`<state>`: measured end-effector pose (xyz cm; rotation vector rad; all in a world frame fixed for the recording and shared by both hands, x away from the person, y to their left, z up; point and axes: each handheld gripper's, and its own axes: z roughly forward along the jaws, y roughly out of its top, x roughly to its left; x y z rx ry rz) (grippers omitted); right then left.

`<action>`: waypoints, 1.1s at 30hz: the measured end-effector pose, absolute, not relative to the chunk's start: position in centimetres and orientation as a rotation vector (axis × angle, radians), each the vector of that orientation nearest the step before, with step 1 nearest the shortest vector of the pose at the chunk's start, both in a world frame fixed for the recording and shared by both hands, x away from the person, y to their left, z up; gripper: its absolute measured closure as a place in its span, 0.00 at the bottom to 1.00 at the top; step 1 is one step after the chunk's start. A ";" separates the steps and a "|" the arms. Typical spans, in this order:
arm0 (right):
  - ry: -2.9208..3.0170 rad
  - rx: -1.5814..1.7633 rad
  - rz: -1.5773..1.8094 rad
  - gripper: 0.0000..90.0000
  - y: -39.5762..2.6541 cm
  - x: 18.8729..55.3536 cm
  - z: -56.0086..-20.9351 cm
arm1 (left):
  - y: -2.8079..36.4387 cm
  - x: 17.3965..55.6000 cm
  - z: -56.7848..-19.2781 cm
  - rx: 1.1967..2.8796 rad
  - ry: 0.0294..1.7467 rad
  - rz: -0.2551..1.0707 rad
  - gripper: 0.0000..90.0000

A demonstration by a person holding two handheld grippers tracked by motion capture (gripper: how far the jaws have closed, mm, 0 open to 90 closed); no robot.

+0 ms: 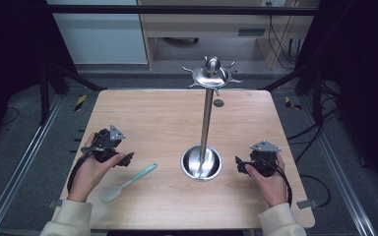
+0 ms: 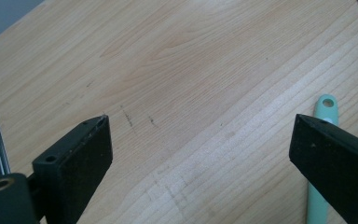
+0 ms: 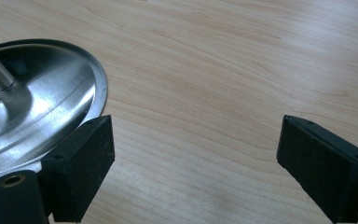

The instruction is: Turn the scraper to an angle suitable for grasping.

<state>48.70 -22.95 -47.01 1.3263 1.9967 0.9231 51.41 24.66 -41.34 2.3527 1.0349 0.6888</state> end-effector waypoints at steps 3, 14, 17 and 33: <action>1.991 1.356 0.903 0.16 -23.1 48.9 -47.1 | 24.5 51.5 -41.4 2.337 1.020 0.657 0.06; 2.007 1.360 0.875 0.24 -23.1 48.8 -47.2 | 23.4 51.5 -41.8 2.336 1.048 0.700 0.11; 2.004 1.358 0.879 0.26 -23.2 48.8 -47.2 | 23.0 51.5 -42.4 2.351 1.031 0.692 0.22; 2.026 1.336 0.897 0.32 -23.1 48.7 -47.0 | 21.2 50.9 -44.6 2.439 0.949 0.597 0.84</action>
